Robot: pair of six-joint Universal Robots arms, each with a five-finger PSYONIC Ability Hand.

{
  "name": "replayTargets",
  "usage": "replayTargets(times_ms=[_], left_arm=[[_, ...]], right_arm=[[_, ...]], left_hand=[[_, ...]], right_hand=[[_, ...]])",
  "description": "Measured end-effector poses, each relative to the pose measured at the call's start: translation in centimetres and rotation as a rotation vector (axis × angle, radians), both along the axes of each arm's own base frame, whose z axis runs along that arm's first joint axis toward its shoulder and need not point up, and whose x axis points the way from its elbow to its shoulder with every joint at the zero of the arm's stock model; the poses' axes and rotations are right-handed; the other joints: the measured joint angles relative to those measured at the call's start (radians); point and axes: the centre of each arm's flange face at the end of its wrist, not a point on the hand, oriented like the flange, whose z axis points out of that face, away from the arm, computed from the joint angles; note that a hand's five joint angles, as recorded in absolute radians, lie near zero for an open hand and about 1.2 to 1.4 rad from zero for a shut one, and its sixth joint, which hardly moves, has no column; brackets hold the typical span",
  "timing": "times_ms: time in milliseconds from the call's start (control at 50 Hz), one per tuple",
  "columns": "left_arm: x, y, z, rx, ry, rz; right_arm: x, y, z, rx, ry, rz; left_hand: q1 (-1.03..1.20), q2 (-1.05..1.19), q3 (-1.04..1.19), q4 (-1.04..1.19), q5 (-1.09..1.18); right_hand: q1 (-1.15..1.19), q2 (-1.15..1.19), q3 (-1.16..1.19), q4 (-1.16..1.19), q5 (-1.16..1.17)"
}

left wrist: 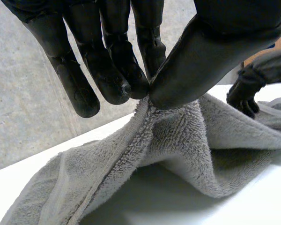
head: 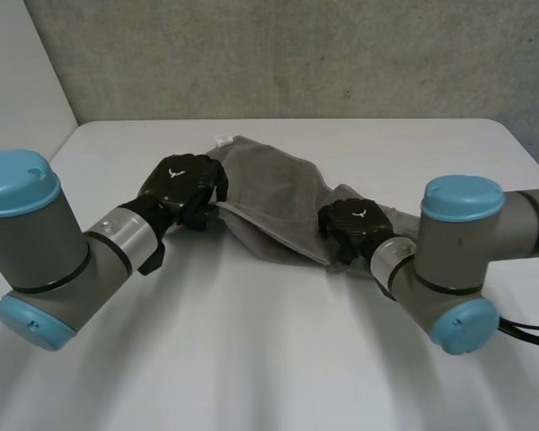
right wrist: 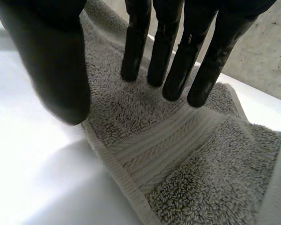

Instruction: Fold the towel.

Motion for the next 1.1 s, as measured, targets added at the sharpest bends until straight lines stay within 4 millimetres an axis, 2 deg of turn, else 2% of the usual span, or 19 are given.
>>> replayTargets(times_ms=[60, 120, 200, 340, 360, 440, 540, 720, 880, 940, 980, 1020, 1100], left_arm=[[0.0, 0.0, -0.1, 0.015, 0.01, 0.003], [0.2, -0.2, -0.2, 0.021, 0.011, 0.009], [0.3, -0.5, -0.5, 0.022, 0.006, 0.017], [0.5, -1.3, -1.6, 0.035, -0.006, 0.03], [0.5, -1.4, -1.7, 0.036, -0.006, 0.032], [0.8, -1.9, -2.0, 0.045, -0.007, 0.046], [1.0, -2.3, -2.0, 0.048, -0.004, 0.055], [1.1, -2.2, -2.2, 0.056, -0.007, 0.056], [1.0, -2.2, -2.3, 0.059, -0.008, 0.055], [1.0, -2.2, -2.4, 0.059, -0.008, 0.055], [1.0, -2.2, -2.4, 0.061, -0.008, 0.055], [1.0, -2.2, -2.6, 0.063, -0.01, 0.055], [1.0, -2.2, -2.8, 0.068, -0.013, 0.055]], right_arm=[[0.4, -0.2, -0.5, 0.0, 0.004, 0.002], [0.7, -0.3, -0.8, 0.002, 0.005, 0.004], [0.5, -0.4, -0.4, 0.003, -0.003, 0.001], [-1.0, -1.0, 2.2, 0.0, -0.05, -0.024], [-1.2, -1.0, 2.4, 0.001, -0.052, -0.024], [-1.8, -0.6, 2.9, 0.023, -0.055, -0.011], [-1.8, 0.0, 2.1, 0.063, -0.041, 0.005], [-0.5, 1.0, -1.2, 0.136, -0.014, 0.027], [0.4, 1.4, -2.5, 0.145, -0.024, 0.015], [0.7, 1.1, -2.8, 0.12, -0.038, 0.007], [0.8, 0.9, -3.0, 0.1, -0.046, -0.001], [0.9, 0.5, -3.1, 0.076, -0.056, -0.011], [1.0, 0.2, -3.1, 0.052, -0.067, -0.02]], left_hand=[[0.0, 0.0, 0.0, 0.0, 0.0], [0.0, 0.0, 0.0, 0.0, 0.0], [0.0, 0.0, 0.0, 0.0, 0.0], [0.0, 0.0, 0.0, 0.0, 0.0], [0.0, 0.0, 0.0, 0.0, 0.0], [0.0, 0.0, 0.0, 0.0, 0.0], [0.0, 0.0, 0.0, 0.0, 0.0], [0.0, 0.0, 0.0, 0.0, 0.0], [0.0, 0.0, 0.0, 0.0, 0.0], [0.0, 0.0, 0.0, 0.0, 0.0], [0.0, 0.0, 0.0, 0.0, 0.0], [0.0, 0.0, 0.0, 0.0, 0.0], [0.0, 0.0, 0.0, 0.0, 0.0]], right_hand=[[0.211, 0.208, 0.205, 0.207, 0.212], [0.547, 0.531, 0.516, 0.523, 0.54], [0.574, 0.547, 0.556, 0.57, 0.581], [0.573, 0.546, 0.555, 0.569, 0.581], [0.553, 0.529, 0.538, 0.549, 0.557], [0.128, 0.118, 0.125, 0.133, 0.124], [-0.051, -0.057, -0.052, -0.051, -0.067], [-0.108, -0.105, -0.106, -0.108, -0.138], [-0.111, -0.109, -0.109, -0.112, -0.131], [-0.091, -0.095, -0.101, -0.093, -0.084], [0.034, 0.027, 0.011, 0.035, 0.044], [0.245, 0.237, 0.235, 0.24, 0.248], [0.5, 0.468, 0.476, 0.488, 0.492]])
